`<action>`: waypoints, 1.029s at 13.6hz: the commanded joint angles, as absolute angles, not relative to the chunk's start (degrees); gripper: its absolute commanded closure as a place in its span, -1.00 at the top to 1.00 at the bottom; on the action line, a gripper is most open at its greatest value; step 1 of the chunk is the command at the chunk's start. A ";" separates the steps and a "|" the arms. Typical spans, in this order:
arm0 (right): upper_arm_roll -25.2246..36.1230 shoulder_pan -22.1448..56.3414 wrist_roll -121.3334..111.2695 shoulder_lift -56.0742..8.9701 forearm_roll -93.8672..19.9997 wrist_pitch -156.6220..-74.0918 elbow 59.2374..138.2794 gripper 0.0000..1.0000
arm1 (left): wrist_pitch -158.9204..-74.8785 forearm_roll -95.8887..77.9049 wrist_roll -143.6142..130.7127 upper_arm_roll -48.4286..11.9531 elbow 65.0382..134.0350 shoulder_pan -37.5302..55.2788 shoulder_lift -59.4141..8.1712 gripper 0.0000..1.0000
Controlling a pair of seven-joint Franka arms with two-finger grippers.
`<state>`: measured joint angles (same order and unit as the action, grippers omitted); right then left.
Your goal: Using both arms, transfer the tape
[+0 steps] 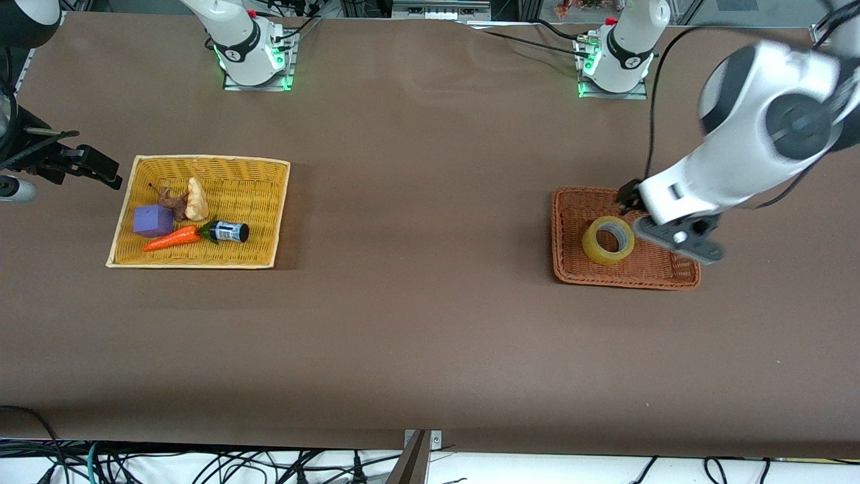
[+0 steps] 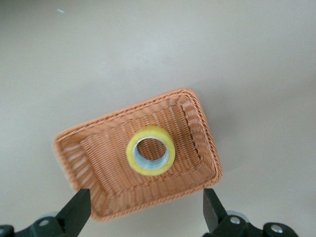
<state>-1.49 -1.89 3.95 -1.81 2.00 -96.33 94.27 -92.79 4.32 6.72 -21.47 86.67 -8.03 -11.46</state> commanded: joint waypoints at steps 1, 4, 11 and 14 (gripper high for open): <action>-1.23 -1.67 3.43 -2.29 1.05 -95.10 92.72 1.00 | -87.37 1.94 -2.65 -20.31 80.85 -9.58 -9.87 1.00; -1.23 -1.67 3.43 -2.29 1.05 -95.18 92.72 1.00 | -88.77 -1.03 -12.04 -9.79 88.21 -1.26 -2.92 1.00; -1.23 -1.67 3.34 -2.29 1.05 -95.10 92.72 1.00 | -94.05 -3.16 -6.42 -2.99 92.46 3.87 -1.23 1.00; -1.23 -1.67 3.43 -2.29 0.97 -95.18 92.72 1.00 | -91.42 -2.90 -6.50 -3.08 91.41 3.52 -1.49 1.00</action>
